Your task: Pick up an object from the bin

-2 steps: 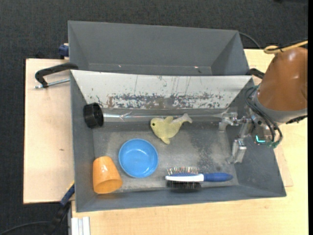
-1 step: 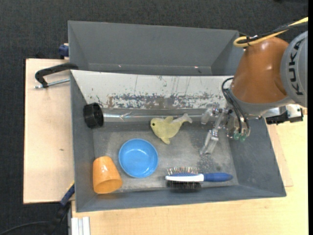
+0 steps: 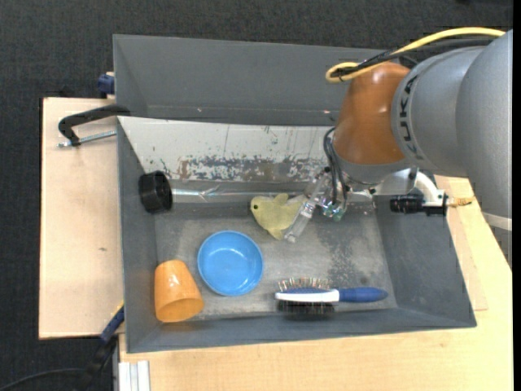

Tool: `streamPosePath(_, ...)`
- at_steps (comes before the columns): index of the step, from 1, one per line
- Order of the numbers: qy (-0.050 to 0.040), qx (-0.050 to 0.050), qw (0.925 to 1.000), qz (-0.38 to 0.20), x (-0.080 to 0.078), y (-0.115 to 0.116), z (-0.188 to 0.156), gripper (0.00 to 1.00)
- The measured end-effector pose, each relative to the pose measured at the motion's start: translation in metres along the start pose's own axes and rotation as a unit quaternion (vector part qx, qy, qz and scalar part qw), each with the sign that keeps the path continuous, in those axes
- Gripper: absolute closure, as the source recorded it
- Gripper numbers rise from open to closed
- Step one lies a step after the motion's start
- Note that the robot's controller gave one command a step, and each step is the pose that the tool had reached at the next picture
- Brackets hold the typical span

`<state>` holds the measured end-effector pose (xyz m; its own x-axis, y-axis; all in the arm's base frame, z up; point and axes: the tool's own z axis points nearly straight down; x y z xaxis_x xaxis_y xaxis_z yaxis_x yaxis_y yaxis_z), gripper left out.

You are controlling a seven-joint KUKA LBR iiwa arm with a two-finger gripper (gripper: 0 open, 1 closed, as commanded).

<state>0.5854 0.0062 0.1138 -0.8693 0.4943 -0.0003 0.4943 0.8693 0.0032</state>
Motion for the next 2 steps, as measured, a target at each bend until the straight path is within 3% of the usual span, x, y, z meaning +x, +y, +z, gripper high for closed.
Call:
streamPosePath(1, -0.0013, 0.001, 0.9970, 0.078, 0.010, 0.027, 0.040, 0.00)
streamPosePath(2, -0.0032, 0.000, 0.9996, 0.029, 0.021, 0.026, 0.041, 0.00)
